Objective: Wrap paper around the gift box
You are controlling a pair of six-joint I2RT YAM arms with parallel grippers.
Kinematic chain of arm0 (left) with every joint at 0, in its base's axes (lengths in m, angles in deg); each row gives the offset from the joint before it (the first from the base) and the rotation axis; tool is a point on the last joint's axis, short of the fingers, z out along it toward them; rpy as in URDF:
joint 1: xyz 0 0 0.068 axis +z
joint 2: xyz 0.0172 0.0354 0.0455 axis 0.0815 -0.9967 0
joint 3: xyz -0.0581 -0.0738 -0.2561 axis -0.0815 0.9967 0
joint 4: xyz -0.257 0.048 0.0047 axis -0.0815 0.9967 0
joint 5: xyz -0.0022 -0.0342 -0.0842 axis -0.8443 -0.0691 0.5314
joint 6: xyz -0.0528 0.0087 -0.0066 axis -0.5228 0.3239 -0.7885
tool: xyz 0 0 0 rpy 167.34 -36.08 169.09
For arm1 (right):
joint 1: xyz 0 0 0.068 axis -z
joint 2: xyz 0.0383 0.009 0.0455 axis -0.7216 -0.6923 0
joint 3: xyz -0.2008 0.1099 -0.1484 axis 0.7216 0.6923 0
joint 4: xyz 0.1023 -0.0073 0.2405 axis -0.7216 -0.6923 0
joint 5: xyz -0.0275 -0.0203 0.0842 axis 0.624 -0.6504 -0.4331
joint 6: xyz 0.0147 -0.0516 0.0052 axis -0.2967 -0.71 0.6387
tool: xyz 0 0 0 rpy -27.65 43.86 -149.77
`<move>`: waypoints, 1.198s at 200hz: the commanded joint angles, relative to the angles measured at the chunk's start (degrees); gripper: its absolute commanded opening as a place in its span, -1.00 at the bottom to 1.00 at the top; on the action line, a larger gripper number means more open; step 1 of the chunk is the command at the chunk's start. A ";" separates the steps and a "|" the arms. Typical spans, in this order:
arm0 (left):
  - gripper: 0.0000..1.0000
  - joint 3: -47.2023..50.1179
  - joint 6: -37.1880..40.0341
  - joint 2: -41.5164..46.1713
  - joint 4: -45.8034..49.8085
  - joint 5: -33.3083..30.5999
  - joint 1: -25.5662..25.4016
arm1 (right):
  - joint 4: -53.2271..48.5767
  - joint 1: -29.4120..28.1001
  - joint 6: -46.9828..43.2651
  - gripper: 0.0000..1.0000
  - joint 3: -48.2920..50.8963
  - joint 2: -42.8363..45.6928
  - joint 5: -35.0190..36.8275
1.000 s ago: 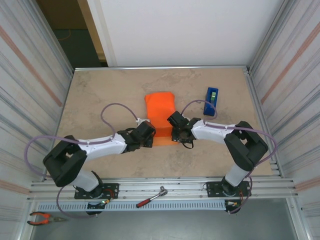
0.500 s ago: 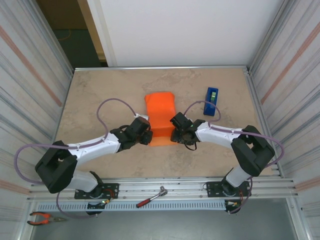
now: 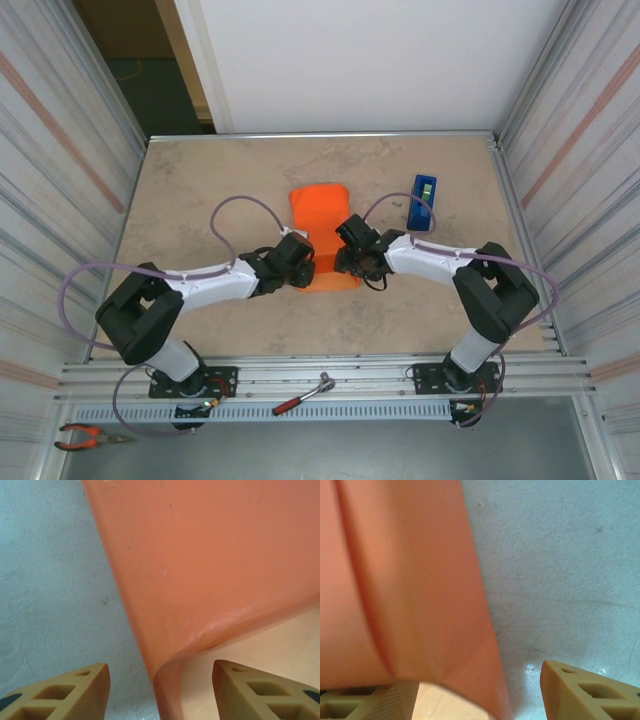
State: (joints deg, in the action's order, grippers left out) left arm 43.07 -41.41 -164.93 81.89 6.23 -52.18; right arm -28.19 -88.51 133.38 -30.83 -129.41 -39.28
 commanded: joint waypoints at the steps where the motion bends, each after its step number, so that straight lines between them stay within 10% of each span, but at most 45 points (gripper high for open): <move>1: 0.14 -1.98 -2.90 -1.84 0.39 -3.36 -0.22 | -0.58 0.34 -1.08 0.28 -1.11 -1.54 1.44; 156: 0.14 -4.83 -6.53 -8.05 2.25 -6.78 -0.98 | 0.51 0.84 1.01 -0.01 -2.61 -6.04 2.57; 239: -0.21 -4.15 -7.23 -8.31 1.83 -7.06 -2.02 | 0.95 0.22 1.23 -0.69 -2.45 -6.32 2.05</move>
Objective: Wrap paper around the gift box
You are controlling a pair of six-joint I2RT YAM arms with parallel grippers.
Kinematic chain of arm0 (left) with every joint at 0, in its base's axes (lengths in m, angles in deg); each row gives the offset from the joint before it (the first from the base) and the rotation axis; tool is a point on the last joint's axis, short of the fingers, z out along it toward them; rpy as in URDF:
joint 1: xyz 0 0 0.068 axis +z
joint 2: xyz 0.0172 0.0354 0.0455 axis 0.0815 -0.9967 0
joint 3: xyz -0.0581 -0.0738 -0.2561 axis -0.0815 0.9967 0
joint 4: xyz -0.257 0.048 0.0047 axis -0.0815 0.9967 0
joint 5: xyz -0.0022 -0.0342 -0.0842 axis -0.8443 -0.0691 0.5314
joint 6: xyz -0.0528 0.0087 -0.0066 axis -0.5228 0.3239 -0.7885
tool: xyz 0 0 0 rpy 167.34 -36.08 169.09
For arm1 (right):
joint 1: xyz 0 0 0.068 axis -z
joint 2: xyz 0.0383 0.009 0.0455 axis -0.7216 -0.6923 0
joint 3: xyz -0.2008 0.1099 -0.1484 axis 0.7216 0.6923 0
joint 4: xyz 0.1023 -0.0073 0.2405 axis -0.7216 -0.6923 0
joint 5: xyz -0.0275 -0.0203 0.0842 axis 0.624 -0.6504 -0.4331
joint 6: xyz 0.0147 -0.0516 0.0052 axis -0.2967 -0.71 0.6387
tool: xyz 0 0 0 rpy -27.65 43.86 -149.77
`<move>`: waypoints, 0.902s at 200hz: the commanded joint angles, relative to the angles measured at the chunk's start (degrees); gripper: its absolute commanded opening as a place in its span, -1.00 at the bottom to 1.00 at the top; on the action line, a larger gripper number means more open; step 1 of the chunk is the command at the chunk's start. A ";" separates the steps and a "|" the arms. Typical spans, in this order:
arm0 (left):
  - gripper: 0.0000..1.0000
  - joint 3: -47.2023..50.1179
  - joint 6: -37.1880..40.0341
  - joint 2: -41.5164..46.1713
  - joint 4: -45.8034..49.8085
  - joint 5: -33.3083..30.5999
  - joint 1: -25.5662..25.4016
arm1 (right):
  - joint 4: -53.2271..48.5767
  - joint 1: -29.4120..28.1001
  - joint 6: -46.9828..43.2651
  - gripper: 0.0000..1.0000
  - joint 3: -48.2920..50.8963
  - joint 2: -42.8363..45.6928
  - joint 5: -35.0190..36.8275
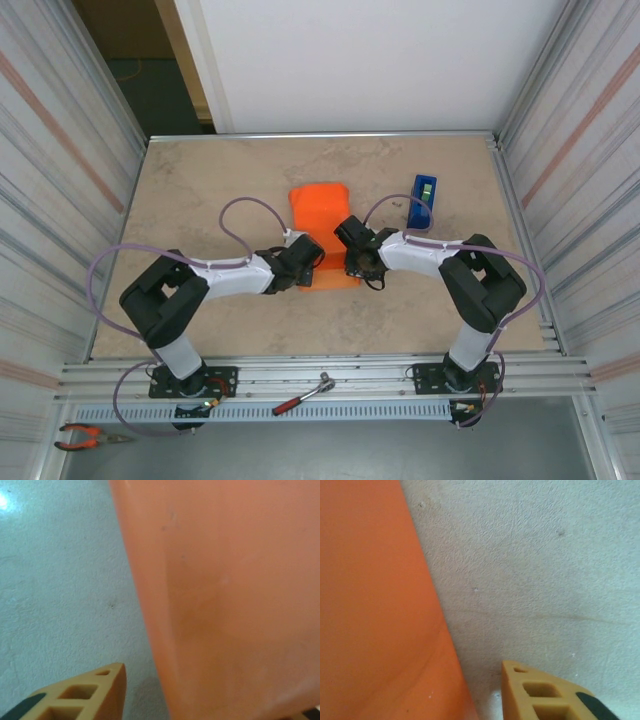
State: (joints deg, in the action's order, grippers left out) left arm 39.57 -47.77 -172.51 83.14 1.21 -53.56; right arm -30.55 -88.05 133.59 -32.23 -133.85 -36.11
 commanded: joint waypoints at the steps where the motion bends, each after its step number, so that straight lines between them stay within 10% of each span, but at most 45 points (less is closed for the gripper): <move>1: -0.21 -0.61 -0.87 -0.74 0.62 -2.06 -0.62 | 3.34 -0.23 1.06 -0.70 -1.00 -1.88 -1.13; 37: -0.22 -0.24 -1.40 -0.55 0.61 -2.15 -0.95 | 3.27 -0.52 1.12 -0.60 -1.04 -1.53 -1.65; 48: -0.22 -0.37 -1.40 -0.59 0.66 -2.09 -0.96 | 3.43 -0.68 0.96 -1.00 -0.96 -1.61 -1.87; 73: -0.20 -0.52 -1.07 -0.51 0.66 -1.92 -1.04 | 3.24 -0.60 0.84 -1.00 -1.04 -1.45 -2.42; 122: 0.00 0.27 4.52 5.62 3.23 -0.84 -0.34 | 2.41 -0.49 0.92 0.00 3.23 5.34 -3.03; 180: 0.17 0.72 17.94 17.49 6.84 7.11 3.61 | 2.99 -0.04 1.03 0.13 11.19 14.34 -4.08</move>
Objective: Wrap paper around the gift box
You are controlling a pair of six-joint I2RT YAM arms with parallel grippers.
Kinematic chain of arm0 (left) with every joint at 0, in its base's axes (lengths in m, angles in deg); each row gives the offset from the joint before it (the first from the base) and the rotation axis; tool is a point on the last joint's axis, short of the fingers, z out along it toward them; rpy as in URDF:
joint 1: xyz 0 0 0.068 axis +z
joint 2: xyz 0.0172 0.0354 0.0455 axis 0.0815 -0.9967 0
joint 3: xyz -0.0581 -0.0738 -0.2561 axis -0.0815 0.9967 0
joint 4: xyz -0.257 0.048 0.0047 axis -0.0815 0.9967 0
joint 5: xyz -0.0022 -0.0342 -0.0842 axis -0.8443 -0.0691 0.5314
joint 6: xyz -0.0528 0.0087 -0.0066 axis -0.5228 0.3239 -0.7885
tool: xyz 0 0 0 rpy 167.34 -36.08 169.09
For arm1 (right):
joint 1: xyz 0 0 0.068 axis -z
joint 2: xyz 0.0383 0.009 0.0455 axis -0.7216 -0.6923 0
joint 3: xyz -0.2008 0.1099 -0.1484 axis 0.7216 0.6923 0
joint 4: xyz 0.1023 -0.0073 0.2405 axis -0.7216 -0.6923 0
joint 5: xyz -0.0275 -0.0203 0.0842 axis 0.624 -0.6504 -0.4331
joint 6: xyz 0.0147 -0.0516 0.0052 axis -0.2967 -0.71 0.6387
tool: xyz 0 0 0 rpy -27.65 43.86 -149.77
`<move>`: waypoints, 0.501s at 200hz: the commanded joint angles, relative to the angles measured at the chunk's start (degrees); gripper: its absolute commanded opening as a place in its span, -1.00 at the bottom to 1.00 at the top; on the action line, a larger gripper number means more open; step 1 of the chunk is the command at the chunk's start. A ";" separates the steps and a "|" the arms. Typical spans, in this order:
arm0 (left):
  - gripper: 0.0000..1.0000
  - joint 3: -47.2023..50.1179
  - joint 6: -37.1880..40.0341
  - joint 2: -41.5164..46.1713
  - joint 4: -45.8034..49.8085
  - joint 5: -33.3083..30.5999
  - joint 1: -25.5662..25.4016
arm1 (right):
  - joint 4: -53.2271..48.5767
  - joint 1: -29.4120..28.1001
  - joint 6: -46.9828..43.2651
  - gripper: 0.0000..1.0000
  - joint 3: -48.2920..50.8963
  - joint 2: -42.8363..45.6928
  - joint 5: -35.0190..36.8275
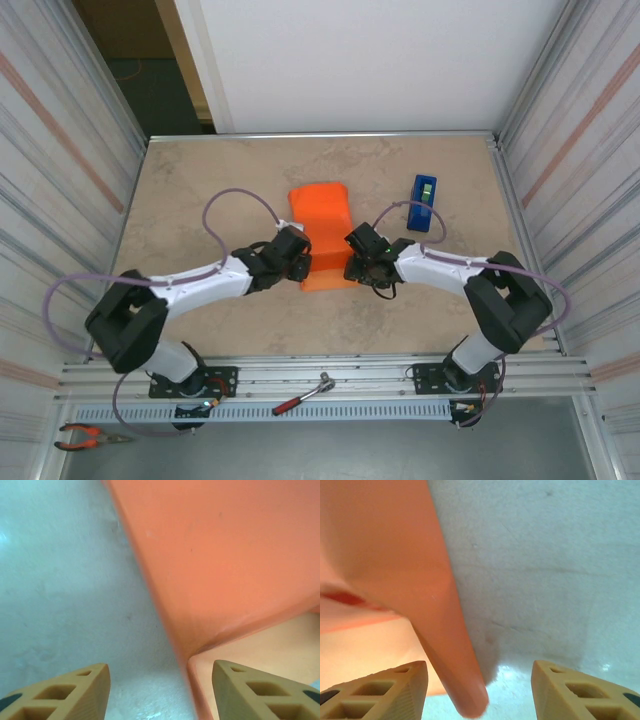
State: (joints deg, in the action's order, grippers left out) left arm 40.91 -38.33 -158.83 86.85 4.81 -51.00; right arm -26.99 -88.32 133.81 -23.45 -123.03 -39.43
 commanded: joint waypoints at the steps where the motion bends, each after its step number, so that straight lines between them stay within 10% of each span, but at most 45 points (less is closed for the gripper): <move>1: 0.17 -0.77 8.85 3.86 3.15 3.56 1.10 | -0.56 0.26 0.80 0.13 2.44 3.63 -0.82; 100: 0.22 -13.21 20.34 -5.29 6.00 11.08 1.46 | 3.22 1.95 -0.70 -0.01 2.74 2.32 -5.64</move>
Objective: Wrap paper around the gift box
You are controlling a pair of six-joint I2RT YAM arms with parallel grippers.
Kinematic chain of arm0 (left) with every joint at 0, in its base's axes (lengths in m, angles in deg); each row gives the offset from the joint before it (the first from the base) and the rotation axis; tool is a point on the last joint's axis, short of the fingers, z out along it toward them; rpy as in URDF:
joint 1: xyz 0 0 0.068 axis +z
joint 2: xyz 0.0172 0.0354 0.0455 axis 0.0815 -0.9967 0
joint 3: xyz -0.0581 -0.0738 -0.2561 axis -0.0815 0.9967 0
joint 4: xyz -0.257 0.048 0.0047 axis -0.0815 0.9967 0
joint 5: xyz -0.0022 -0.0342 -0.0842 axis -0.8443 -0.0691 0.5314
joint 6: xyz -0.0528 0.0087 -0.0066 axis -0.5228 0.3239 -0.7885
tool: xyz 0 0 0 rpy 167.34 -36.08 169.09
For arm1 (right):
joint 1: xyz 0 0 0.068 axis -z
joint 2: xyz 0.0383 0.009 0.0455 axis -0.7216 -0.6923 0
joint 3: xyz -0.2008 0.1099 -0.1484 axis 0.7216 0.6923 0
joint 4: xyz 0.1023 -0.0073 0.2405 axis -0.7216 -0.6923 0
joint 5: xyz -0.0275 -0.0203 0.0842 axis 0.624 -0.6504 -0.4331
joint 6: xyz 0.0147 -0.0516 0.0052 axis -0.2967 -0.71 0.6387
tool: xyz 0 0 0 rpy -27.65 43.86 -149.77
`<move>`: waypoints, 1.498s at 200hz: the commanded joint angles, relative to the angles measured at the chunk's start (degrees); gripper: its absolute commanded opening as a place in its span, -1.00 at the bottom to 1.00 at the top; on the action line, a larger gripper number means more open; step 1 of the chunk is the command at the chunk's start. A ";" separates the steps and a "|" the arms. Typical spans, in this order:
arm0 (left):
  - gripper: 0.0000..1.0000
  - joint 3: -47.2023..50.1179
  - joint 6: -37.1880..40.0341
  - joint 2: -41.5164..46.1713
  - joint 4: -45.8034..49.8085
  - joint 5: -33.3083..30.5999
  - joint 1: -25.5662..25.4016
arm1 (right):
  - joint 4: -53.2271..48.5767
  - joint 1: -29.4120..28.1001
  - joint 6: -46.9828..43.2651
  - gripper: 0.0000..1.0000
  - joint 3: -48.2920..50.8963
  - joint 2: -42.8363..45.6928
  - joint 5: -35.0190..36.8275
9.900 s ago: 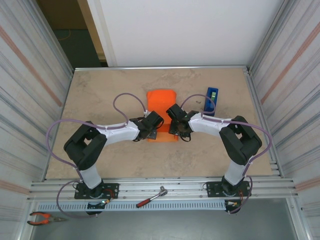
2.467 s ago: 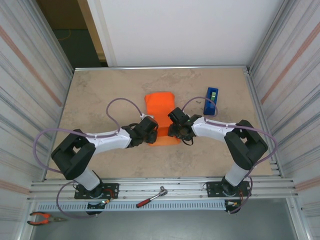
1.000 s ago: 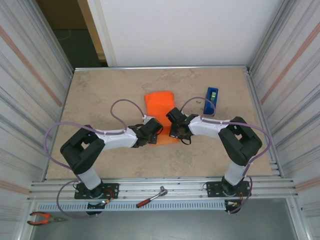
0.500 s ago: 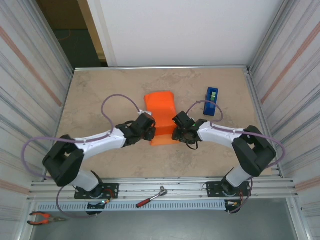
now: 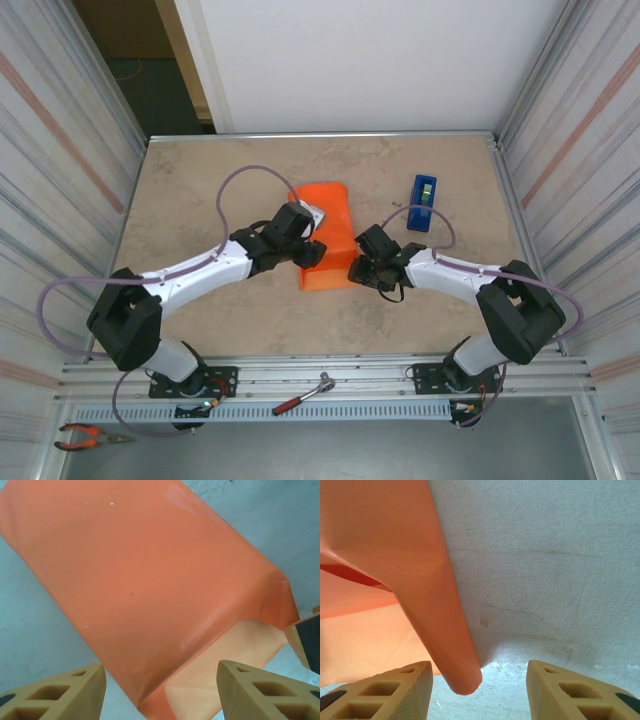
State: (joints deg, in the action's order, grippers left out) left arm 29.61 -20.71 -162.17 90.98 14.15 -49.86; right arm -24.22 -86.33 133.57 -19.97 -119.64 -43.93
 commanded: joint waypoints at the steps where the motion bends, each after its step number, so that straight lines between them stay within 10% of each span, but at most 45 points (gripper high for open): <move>1: 0.22 -1.97 2.73 -2.00 1.87 1.71 0.34 | 0.45 0.01 -0.46 -0.01 -0.78 -1.10 -1.18; 299: 0.20 -1.46 20.31 -13.92 -4.26 -12.22 -3.48 | 2.27 -0.86 0.32 -0.26 -1.23 -5.80 -1.14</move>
State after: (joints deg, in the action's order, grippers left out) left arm 26.37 -1.00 -175.22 86.15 2.67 -53.08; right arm -21.92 -86.83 133.57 -20.69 -124.47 -45.00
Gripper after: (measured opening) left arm 0.599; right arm 0.377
